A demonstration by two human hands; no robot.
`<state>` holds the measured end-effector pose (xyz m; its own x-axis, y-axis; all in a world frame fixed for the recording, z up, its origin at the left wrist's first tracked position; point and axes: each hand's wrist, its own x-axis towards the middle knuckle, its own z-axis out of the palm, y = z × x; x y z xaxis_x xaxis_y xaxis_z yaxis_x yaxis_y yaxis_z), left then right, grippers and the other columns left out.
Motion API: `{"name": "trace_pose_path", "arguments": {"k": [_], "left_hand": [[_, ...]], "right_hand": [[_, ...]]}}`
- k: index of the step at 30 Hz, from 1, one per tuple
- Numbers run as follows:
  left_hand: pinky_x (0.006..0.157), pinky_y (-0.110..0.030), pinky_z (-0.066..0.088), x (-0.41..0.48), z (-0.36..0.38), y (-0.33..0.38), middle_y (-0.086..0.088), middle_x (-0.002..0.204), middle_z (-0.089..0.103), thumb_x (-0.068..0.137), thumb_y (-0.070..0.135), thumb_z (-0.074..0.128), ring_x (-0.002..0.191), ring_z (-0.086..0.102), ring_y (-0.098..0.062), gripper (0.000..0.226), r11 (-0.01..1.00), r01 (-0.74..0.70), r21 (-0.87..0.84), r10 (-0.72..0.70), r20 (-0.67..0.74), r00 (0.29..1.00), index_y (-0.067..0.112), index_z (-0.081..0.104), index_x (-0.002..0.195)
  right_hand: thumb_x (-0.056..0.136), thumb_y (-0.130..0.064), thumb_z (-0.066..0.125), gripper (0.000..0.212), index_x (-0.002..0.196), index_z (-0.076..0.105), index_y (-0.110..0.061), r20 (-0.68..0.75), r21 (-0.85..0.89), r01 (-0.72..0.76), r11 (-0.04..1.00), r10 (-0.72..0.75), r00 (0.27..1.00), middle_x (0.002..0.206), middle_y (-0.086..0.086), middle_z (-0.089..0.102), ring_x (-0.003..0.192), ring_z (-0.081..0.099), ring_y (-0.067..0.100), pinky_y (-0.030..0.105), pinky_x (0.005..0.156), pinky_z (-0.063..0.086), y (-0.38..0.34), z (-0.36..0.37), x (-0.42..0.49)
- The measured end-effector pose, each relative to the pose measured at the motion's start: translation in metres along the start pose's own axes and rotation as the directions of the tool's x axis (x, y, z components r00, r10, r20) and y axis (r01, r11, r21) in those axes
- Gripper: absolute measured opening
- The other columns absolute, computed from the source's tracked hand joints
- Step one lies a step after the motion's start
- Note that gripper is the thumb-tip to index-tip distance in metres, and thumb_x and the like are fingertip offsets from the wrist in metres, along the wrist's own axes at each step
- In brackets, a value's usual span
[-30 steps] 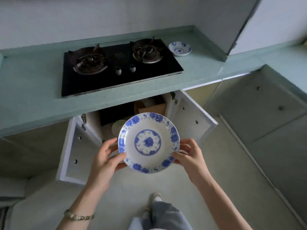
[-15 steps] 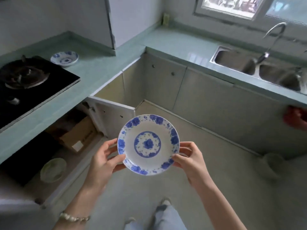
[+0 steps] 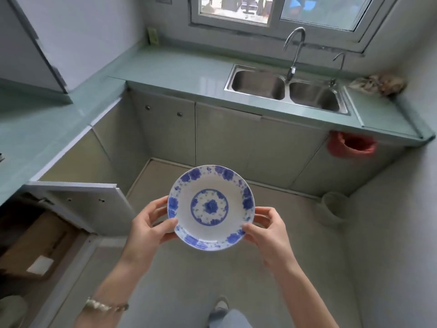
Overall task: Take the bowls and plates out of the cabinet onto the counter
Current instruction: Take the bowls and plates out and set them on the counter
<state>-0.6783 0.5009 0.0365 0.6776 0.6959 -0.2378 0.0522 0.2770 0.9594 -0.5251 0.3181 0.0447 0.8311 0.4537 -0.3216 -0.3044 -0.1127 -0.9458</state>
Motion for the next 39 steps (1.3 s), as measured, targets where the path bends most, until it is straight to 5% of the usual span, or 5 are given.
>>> {"name": "trace_pose_path", "arguments": {"k": [4,15,39], "left_hand": [[0.061,-0.027,0.056,0.032,0.036,-0.002,-0.002,0.110,0.071,0.082,-0.008,0.062,0.093,0.071,-0.021,0.044,1.000,0.013,-0.013,-0.013,-0.014,1.000,0.016,0.062,0.119],[0.063,-0.029,0.057,0.118,0.095,-0.002,-0.002,0.111,0.071,0.082,-0.007,0.064,0.095,0.071,-0.021,0.043,1.000,0.023,-0.016,-0.024,-0.060,0.998,0.022,0.064,0.115],[0.065,-0.030,0.059,0.417,0.048,0.084,0.005,0.104,0.072,0.084,-0.005,0.063,0.099,0.069,-0.017,0.042,0.997,-0.078,-0.010,0.074,-0.239,0.968,0.026,0.063,0.112]], "right_hand": [[0.075,0.011,0.063,0.031,0.097,0.057,-0.010,-0.004,-0.011,-0.001,1.000,0.001,1.000,0.098,0.010,0.068,0.090,0.069,0.024,0.034,0.067,0.060,-0.012,-0.025,0.038],[0.076,0.009,0.062,0.031,0.098,0.057,-0.012,0.020,-0.051,-0.033,0.998,0.034,0.999,0.100,0.009,0.068,0.093,0.068,0.024,0.033,0.068,0.060,-0.040,-0.050,0.140],[0.076,0.006,0.068,0.033,0.099,0.055,-0.013,0.190,-0.183,0.014,0.983,0.022,0.982,0.098,0.010,0.067,0.089,0.068,0.021,0.029,0.063,0.059,-0.141,0.122,0.441]]}}
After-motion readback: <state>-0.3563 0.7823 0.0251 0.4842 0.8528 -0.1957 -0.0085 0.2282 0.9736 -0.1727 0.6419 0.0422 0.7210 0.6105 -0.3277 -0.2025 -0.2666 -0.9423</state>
